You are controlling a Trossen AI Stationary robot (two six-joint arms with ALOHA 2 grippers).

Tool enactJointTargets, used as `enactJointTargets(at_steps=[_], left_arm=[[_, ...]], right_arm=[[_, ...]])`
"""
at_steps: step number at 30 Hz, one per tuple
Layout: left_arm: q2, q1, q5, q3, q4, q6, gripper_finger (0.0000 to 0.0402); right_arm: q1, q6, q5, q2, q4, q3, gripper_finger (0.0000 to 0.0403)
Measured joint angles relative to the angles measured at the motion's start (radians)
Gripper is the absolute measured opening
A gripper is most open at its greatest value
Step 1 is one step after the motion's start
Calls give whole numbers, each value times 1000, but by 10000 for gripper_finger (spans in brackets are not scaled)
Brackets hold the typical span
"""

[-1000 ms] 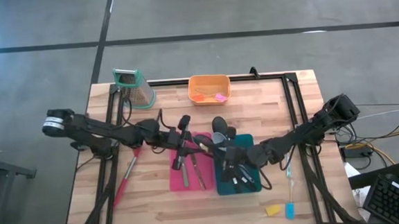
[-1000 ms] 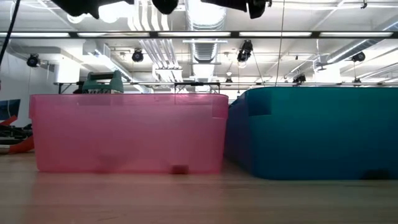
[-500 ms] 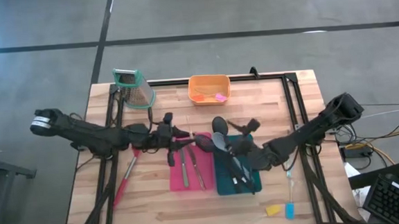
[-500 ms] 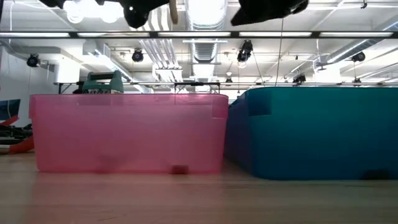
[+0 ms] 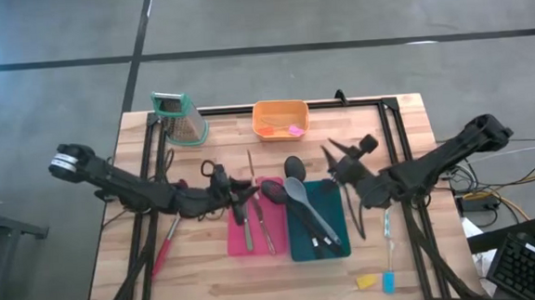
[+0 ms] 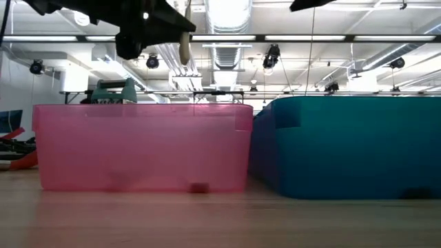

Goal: Pick & Place Kitchen Items
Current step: Put the yellow knife into the red bin

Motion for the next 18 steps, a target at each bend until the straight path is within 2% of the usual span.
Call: enactJointTargets(at_steps=[5, 9, 18], left_arm=[[86, -48, -99, 21, -1, -123, 68], [157, -90, -100, 59, -42, -297, 68], [275, -174, -60, 202, -472, -743, 68]], right_arm=[[-39, 0, 0, -112, -116, -1, 79], [-84, -8, 0, -190, -176, -2, 57], [-145, -8, -8, -285, -223, -19, 28]])
